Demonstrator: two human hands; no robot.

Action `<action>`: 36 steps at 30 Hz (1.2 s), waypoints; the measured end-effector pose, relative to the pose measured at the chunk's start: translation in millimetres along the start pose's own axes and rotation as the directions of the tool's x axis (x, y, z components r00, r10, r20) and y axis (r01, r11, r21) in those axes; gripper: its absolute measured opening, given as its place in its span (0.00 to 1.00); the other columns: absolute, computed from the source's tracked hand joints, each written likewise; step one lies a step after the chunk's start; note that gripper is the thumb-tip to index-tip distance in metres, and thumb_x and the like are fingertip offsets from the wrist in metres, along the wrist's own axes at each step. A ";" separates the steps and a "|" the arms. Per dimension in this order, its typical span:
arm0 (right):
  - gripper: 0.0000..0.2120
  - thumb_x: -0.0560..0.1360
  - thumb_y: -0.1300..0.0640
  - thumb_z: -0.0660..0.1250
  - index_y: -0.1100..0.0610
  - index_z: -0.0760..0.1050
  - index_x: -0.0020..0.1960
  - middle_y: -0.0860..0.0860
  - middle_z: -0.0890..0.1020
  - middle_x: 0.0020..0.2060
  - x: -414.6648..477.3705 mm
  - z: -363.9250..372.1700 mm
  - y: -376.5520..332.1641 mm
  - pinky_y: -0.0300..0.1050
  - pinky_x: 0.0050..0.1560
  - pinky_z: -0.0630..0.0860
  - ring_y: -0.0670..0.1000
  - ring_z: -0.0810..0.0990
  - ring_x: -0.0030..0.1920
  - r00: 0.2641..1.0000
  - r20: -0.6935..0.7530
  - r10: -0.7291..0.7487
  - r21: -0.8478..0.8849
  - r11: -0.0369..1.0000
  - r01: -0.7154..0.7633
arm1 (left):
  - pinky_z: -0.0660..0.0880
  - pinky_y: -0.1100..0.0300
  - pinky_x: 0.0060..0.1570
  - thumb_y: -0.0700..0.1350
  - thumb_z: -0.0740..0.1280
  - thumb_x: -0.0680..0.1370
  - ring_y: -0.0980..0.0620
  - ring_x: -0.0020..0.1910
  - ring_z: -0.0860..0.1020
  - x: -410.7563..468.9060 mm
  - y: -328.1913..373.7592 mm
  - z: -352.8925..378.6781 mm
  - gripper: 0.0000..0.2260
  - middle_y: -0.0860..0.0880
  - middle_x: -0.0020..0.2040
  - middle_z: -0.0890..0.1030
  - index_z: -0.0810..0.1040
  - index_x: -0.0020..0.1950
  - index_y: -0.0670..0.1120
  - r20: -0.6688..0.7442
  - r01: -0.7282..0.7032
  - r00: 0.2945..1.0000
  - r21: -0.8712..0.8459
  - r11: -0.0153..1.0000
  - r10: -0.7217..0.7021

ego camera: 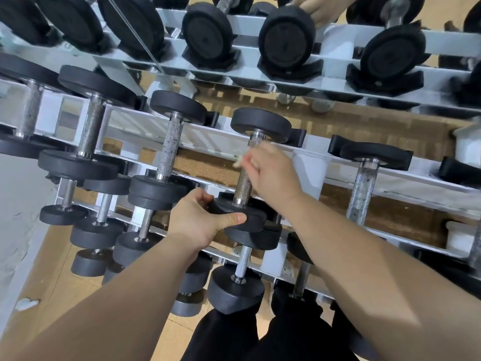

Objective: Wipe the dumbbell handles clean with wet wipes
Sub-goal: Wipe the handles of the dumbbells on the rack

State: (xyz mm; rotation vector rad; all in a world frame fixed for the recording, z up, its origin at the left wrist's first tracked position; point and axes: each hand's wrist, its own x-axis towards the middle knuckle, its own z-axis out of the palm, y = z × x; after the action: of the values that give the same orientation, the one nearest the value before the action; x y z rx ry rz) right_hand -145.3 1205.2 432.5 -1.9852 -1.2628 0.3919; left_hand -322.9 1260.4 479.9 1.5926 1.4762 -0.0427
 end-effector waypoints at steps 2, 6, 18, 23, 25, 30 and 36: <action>0.07 0.79 0.54 0.68 0.55 0.83 0.48 0.48 0.78 0.42 18.6 -1.7 -0.6 0.45 0.46 0.74 0.50 0.77 0.45 0.989 -0.076 0.125 0.073 0.990 -0.120 | 0.78 0.55 0.48 0.57 0.86 0.55 0.51 0.47 0.81 -0.9 0.8 0.5 0.31 0.50 0.49 0.83 0.76 0.50 0.51 -0.015 -0.001 1.000 0.017 1.000 0.001; 0.07 0.78 0.51 0.71 0.51 0.86 0.52 0.41 0.74 0.34 -6.0 4.5 -0.3 0.37 0.44 0.71 0.42 0.73 0.39 0.970 -0.055 0.237 0.260 0.941 -0.215 | 0.76 0.58 0.48 0.55 0.86 0.57 0.52 0.49 0.80 -2.0 4.7 -0.8 0.29 0.52 0.49 0.82 0.76 0.50 0.50 -0.010 -0.013 1.000 0.043 0.999 0.014; 0.09 0.78 0.54 0.70 0.49 0.84 0.58 0.42 0.77 0.42 -0.2 -1.4 -0.7 0.29 0.47 0.69 0.40 0.75 0.44 0.958 -0.063 0.279 0.238 0.936 -0.257 | 0.73 0.64 0.41 0.55 0.86 0.57 0.55 0.47 0.79 -7.2 10.5 0.6 0.31 0.54 0.48 0.81 0.77 0.53 0.48 -0.023 0.001 1.000 0.063 0.998 0.000; 0.14 0.78 0.58 0.70 0.45 0.82 0.60 0.44 0.80 0.48 -43.0 -3.8 -2.8 0.42 0.57 0.76 0.45 0.79 0.50 0.900 0.361 0.245 0.319 0.874 -0.366 | 0.74 0.60 0.47 0.56 0.85 0.59 0.56 0.47 0.78 -10.9 15.1 -1.8 0.30 0.57 0.47 0.78 0.76 0.54 0.48 -0.021 -0.012 1.000 0.132 0.991 0.014; 0.11 0.78 0.58 0.70 0.47 0.83 0.59 0.41 0.82 0.51 -46.8 -12.3 -8.2 0.42 0.60 0.75 0.42 0.79 0.53 0.865 0.446 0.231 0.264 0.889 -0.374 | 0.73 0.60 0.47 0.57 0.85 0.60 0.54 0.48 0.78 -11.3 18.0 -3.5 0.30 0.56 0.47 0.79 0.76 0.53 0.48 -0.014 -0.019 1.000 0.159 0.987 0.021; 0.08 0.78 0.53 0.70 0.46 0.83 0.55 0.42 0.82 0.49 -47.2 -19.4 -34.3 0.41 0.55 0.76 0.42 0.79 0.49 0.910 0.243 0.336 0.214 0.896 -0.388 | 0.73 0.59 0.45 0.64 0.81 0.62 0.52 0.48 0.78 -12.9 23.1 -11.1 0.31 0.53 0.48 0.79 0.73 0.53 0.48 0.077 -0.105 0.993 0.329 0.939 0.084; 0.08 0.79 0.56 0.70 0.47 0.79 0.57 0.41 0.78 0.41 -35.7 -5.9 -83.8 0.30 0.44 0.72 0.36 0.77 0.42 0.898 0.149 0.413 0.283 0.853 -0.439 | 0.74 0.59 0.51 0.65 0.76 0.68 0.52 0.53 0.79 -2.6 -5.0 -55.4 0.29 0.52 0.56 0.82 0.78 0.62 0.50 0.134 -0.274 0.961 0.320 0.907 0.243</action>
State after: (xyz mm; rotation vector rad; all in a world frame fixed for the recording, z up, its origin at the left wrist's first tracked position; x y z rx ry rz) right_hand -212.8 1191.9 492.5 -1.9751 -0.7341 0.8459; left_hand -357.4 1292.4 509.7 2.0264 1.2202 -0.2228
